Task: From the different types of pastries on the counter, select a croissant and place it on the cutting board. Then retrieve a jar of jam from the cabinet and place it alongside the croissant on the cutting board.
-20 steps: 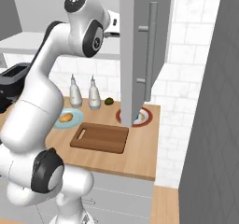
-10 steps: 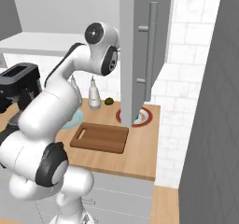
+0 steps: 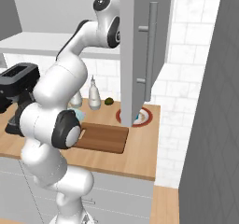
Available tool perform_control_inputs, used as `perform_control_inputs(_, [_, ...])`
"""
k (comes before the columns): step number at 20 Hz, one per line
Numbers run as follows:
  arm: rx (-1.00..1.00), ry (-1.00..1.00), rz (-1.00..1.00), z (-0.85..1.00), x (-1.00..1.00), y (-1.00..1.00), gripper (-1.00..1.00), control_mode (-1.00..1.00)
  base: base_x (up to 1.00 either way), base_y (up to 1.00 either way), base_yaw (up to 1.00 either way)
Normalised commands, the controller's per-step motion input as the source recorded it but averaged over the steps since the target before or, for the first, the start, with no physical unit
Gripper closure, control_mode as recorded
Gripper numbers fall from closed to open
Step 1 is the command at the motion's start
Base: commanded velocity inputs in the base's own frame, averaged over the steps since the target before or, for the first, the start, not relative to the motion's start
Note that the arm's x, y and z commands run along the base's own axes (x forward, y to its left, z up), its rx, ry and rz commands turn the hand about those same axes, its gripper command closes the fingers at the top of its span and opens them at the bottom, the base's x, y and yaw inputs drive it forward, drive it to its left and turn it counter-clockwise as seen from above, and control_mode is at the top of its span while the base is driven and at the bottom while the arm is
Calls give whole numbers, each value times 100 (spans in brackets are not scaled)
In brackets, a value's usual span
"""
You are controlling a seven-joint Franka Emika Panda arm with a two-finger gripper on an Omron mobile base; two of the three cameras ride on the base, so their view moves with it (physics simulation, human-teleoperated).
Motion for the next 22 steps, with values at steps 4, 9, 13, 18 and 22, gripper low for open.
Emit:
perform_control_inputs(4, [0,-3,0,-17,2,0,-100,-100,0,0,0])
perform_control_inputs(9, [0,-23,0,-69,12,0,-100,-100,0,0,0])
perform_control_inputs(13, [0,-16,0,-22,38,0,-100,-100,0,0,0])
perform_control_inputs(18, [-1,-13,0,-27,69,0,-100,-100,0,0,0])
perform_control_inputs(22, [0,0,0,-27,50,-9,-100,-100,0,0,0])
